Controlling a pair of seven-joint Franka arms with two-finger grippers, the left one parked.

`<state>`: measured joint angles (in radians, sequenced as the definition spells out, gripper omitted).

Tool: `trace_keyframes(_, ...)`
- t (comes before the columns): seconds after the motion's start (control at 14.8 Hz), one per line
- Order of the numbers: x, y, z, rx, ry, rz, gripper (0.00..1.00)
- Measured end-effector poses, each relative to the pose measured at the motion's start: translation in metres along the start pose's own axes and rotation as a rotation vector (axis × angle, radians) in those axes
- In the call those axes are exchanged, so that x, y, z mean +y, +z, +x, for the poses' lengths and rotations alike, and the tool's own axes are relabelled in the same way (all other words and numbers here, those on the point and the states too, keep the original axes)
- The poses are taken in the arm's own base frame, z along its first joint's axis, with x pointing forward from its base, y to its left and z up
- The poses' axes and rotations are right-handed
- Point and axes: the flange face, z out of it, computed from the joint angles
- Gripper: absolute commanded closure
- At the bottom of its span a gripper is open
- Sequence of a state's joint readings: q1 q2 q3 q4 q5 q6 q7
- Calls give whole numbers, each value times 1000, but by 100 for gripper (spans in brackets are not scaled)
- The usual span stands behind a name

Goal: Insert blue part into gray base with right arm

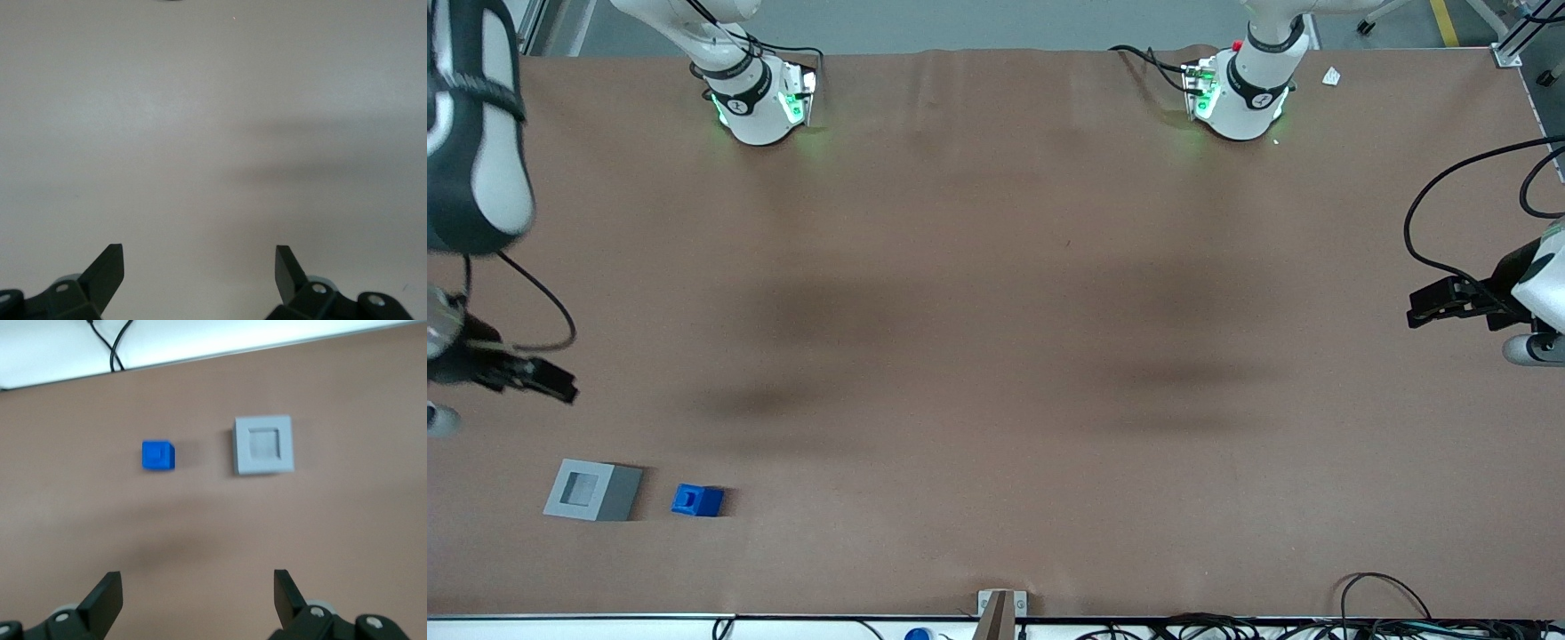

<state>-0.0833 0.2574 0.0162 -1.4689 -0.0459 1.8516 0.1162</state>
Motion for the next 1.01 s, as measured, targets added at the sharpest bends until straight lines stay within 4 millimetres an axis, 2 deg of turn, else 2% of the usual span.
trace_keyframes(0.2, 3, -66, -38, -42, -2, -6, 0)
trace_keyframes(0.41, 2, -107, -63, -82, -8, -11, 0)
trace_keyframes(0.74, 7, -159, -85, -116, -3, -14, 0)
trace_keyframes(1.01, 5, -164, -88, -114, -6, -12, 0)
